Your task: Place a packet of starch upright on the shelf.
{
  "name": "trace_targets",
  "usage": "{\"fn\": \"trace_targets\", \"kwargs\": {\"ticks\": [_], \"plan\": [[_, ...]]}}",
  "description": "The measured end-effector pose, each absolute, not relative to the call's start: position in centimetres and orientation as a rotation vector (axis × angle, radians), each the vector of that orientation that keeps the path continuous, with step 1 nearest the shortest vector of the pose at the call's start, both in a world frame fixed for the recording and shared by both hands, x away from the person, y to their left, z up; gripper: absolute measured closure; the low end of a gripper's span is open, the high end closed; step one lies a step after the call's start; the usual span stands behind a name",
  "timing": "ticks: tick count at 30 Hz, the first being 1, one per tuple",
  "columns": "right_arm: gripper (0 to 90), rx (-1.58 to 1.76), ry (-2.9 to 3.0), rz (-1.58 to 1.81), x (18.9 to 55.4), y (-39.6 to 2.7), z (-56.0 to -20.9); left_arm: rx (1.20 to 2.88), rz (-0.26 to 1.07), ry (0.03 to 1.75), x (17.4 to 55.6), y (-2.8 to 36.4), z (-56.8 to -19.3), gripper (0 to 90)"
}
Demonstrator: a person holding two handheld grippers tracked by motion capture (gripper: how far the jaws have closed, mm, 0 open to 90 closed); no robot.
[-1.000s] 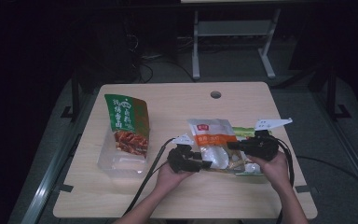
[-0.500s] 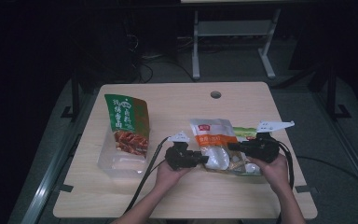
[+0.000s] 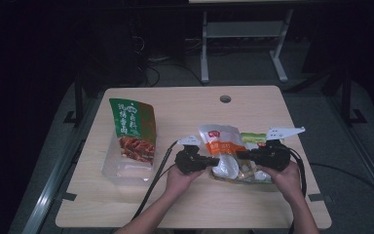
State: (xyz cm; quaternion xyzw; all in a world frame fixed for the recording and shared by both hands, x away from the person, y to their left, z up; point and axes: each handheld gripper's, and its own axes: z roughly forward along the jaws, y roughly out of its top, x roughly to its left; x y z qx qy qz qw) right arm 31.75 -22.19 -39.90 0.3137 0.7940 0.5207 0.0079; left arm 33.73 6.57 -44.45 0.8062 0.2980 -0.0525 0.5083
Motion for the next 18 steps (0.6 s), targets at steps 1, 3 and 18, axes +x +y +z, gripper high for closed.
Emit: {"fn": "trace_targets", "kwargs": {"ticks": [1,3,18], "plan": [[89.6,0.980,2.482,1.619,31.8,-22.1,-39.9,1.948,-0.102,0.721,33.6,6.7,-44.3,89.7],[89.3,0.984,2.492,1.596,31.8,-21.8,-40.0,1.949,-0.058,0.731,33.3,7.2,-44.1,89.9],[73.3,0.950,2.601,1.438,32.7,-17.6,-40.3,1.974,0.067,0.737,31.6,9.5,-43.7,89.9]]}}
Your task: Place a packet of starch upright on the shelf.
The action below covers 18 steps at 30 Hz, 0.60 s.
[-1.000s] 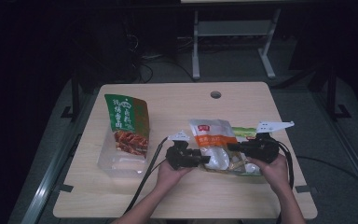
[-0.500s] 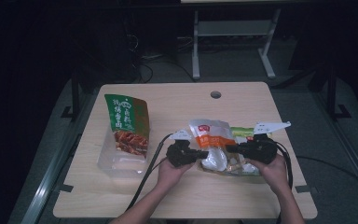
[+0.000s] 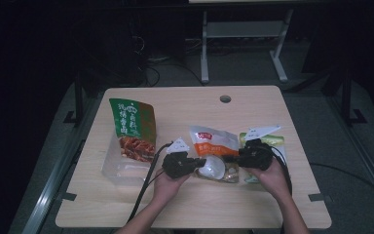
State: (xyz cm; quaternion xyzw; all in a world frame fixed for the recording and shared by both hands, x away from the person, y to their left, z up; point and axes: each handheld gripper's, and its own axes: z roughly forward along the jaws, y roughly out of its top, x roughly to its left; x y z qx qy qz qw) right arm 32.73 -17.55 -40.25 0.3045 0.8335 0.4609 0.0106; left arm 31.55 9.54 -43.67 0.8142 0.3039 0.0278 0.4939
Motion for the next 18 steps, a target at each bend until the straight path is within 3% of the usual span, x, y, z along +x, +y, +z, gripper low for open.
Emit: {"fn": "trace_targets", "kwargs": {"ticks": [2,5,7,10,18], "plan": [[74.5,0.959,2.611,1.410,32.9,-17.0,-40.4,1.985,0.080,0.728,31.3,9.5,-43.6,89.8],[84.9,0.947,2.625,1.394,33.0,-16.4,-40.6,1.993,0.089,0.735,30.9,9.6,-43.7,87.2],[89.0,0.942,2.626,1.403,33.0,-16.5,-40.6,1.998,0.103,0.738,30.7,10.0,-43.7,80.8],[89.7,0.947,2.619,1.436,32.8,-16.7,-40.5,2.011,0.141,0.736,30.1,10.5,-43.4,67.0],[90.0,0.937,2.559,1.502,31.8,-16.5,-39.0,2.056,0.210,0.715,27.6,11.8,-42.9,53.5]]}}
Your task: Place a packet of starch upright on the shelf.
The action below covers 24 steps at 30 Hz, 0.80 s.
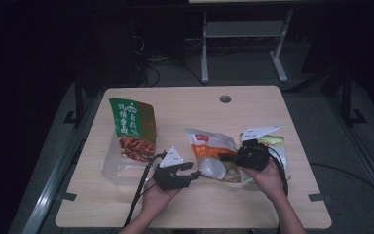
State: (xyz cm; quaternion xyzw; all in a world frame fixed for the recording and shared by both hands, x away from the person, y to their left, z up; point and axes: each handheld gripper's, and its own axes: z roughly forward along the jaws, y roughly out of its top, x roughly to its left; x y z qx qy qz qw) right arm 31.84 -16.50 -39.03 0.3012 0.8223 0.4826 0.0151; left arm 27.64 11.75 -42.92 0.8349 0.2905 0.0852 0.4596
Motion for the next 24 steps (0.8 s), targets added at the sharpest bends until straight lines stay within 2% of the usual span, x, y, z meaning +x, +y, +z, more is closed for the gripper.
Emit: {"fn": "trace_targets", "kwargs": {"ticks": [12,24], "plan": [[90.0,0.955,2.491,1.540,33.5,-15.6,-37.2,2.109,0.197,0.622,25.2,13.0,-42.9,44.8],[90.0,0.903,2.510,1.568,37.2,-12.1,-34.9,2.110,0.169,0.598,24.7,13.7,-43.6,39.2]]}}
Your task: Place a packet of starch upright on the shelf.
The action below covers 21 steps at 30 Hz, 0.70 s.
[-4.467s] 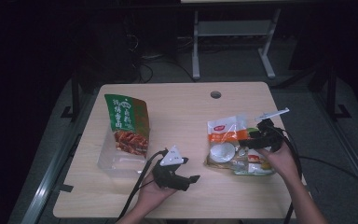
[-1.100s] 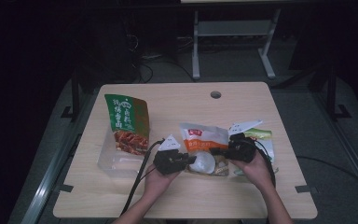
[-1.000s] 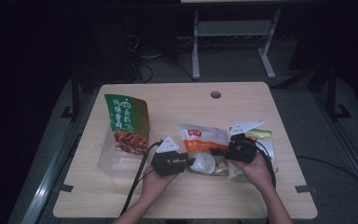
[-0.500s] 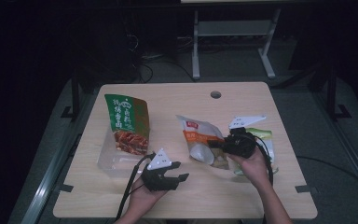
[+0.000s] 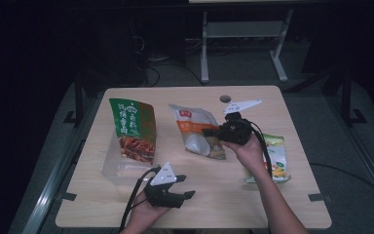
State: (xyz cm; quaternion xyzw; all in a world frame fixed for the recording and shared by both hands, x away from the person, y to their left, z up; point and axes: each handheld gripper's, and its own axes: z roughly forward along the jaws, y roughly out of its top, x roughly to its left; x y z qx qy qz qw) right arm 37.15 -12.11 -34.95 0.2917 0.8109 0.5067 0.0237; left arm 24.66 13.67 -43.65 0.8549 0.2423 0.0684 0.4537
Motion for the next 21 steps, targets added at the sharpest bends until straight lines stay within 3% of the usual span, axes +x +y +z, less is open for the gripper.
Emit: {"fn": "trace_targets", "kwargs": {"ticks": [21], "plan": [[90.0,0.783,2.566,1.656,44.2,-3.8,-32.2,2.089,0.168,0.609,25.0,15.2,-43.4,35.8]]}}
